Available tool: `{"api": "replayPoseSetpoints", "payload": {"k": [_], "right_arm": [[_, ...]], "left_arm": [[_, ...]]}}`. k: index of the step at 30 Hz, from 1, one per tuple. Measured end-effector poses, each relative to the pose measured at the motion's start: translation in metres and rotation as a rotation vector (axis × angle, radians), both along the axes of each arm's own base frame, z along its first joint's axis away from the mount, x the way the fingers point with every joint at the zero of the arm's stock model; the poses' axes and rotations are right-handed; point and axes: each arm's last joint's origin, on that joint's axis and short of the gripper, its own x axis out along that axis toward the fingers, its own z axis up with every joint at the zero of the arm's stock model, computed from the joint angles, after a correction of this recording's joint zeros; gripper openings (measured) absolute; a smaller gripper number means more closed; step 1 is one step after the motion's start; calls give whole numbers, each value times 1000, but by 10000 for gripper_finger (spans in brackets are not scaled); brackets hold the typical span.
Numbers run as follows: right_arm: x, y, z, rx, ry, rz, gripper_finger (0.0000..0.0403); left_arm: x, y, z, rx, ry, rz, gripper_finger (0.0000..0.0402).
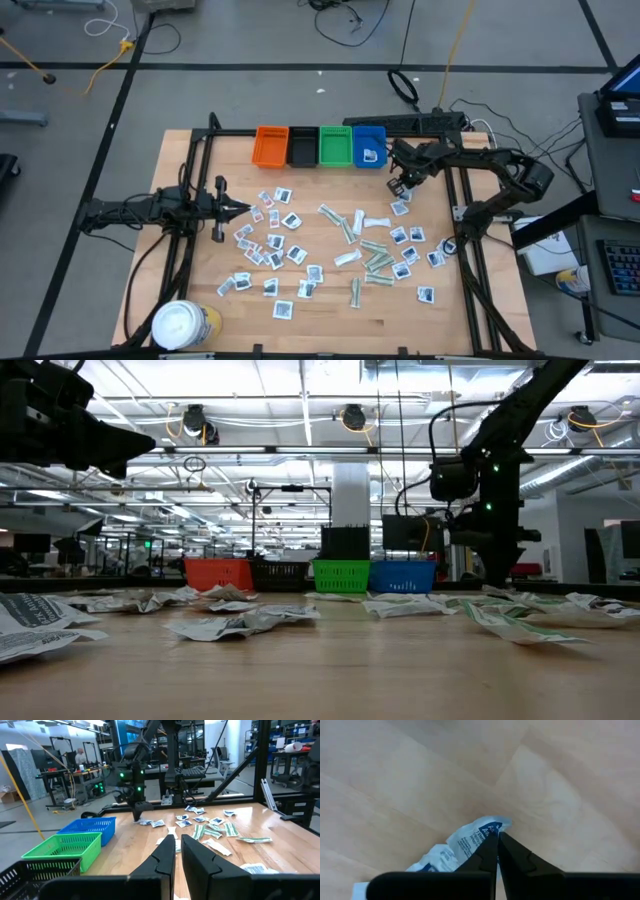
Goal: Pick & Place First Aid Supplies
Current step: Put the blue packet into the blue bin
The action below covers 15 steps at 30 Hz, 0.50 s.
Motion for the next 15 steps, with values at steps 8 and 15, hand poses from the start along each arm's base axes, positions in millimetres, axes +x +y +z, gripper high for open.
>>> {"api": "replayPoseSetpoints", "payload": {"k": [8, 15], "right_arm": [[9, -7, 39, 32, 46, 22, 1], [15, -12, 84, 52, 76, 50, 1]], "left_arm": [[0, 0, 0, 0, 0, 0, 37], [0, 0, 0, 0, 1, 0, 37]]}}
